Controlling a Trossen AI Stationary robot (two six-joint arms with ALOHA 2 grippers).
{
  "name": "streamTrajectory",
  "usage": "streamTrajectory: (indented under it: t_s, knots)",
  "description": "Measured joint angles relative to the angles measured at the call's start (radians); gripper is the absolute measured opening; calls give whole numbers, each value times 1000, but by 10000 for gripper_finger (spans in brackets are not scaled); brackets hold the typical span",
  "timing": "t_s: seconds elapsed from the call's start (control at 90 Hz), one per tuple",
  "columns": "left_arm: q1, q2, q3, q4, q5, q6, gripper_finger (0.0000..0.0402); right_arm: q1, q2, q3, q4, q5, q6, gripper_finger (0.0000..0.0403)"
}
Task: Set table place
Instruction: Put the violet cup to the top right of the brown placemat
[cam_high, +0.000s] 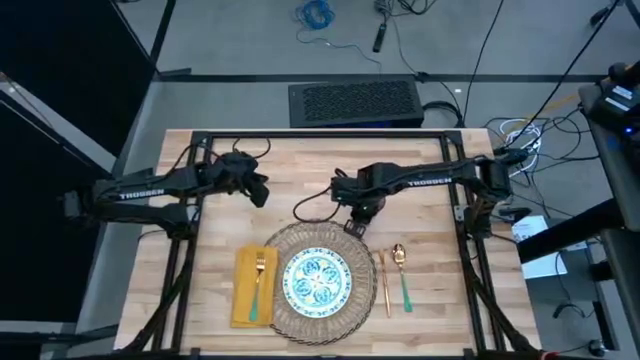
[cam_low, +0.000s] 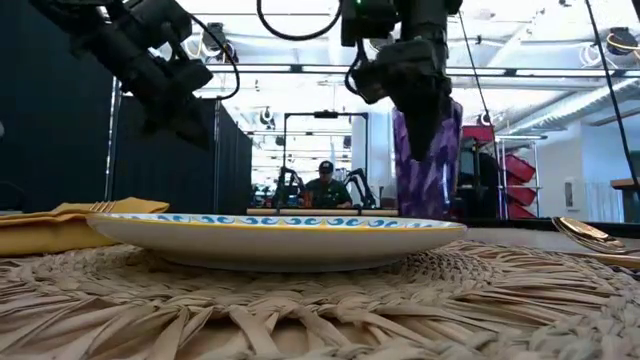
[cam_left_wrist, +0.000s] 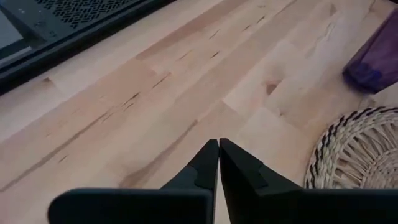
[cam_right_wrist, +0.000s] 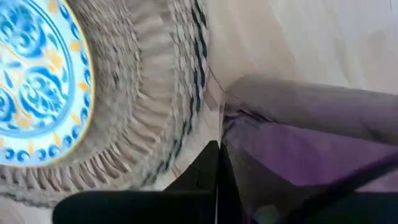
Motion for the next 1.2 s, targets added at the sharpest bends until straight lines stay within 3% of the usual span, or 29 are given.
streamTrajectory:
  t_s: [0.678,1.2]
  knots:
    - [0,0,0,-4,1,-3,1,1,0,0,2,1,26,2]
    - [0,0,0,-3,28,0,1,2,-1,0,-17,6,50,60]
